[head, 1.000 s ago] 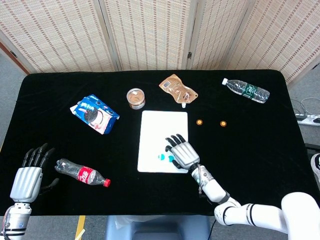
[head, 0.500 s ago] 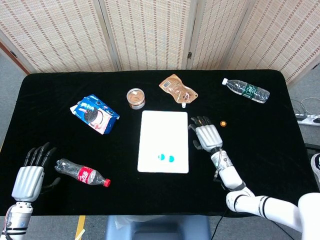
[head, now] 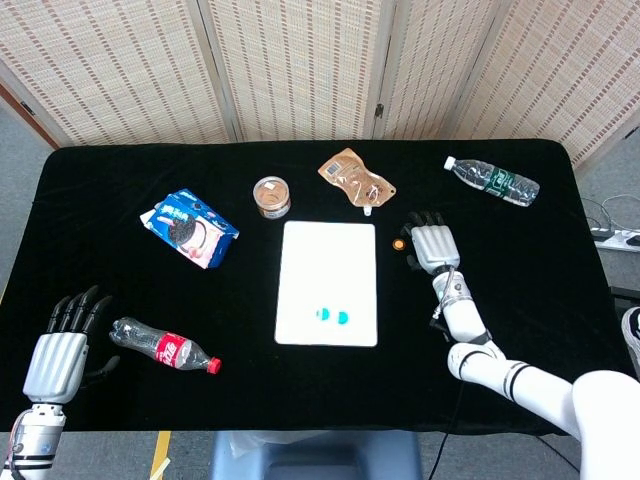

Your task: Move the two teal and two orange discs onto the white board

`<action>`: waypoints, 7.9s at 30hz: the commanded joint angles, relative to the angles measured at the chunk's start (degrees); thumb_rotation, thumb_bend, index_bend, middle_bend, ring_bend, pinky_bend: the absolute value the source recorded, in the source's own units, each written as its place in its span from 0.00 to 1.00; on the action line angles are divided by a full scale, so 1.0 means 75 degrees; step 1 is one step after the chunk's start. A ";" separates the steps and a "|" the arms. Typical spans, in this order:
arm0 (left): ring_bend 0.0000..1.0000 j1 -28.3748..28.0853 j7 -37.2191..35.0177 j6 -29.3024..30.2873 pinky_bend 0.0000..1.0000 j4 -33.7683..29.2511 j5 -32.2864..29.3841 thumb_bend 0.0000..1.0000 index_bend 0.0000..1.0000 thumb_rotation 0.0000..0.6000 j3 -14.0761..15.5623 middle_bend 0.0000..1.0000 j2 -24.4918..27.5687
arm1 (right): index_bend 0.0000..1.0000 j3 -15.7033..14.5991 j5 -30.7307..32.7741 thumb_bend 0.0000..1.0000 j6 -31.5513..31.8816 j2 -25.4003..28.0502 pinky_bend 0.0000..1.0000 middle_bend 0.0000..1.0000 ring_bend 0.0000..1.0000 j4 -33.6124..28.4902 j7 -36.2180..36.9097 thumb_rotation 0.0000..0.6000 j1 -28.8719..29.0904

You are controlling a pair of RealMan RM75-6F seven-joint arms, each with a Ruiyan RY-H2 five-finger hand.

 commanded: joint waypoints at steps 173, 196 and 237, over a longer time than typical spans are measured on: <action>0.06 -0.0017 0.0011 -0.0040 0.00 -0.0007 -0.0084 0.25 0.14 1.00 -0.0009 0.04 0.0035 | 0.48 -0.0092 -0.0175 0.45 -0.1136 -0.0527 0.00 0.16 0.00 0.2627 0.0872 1.00 -0.0116; 0.06 0.0020 -0.0004 0.0062 0.00 -0.0045 0.0008 0.25 0.14 1.00 0.0018 0.04 0.0049 | 0.48 -0.0311 -0.1509 0.45 0.0220 0.0640 0.00 0.16 0.00 -0.1946 0.0128 1.00 0.0128; 0.06 0.0078 -0.0271 -0.0009 0.00 0.0278 -0.0114 0.25 0.14 1.00 0.0032 0.04 -0.0049 | 0.44 -0.0584 -0.0561 0.45 0.0045 -0.0850 0.00 0.15 0.00 -0.0807 -0.0757 1.00 0.1170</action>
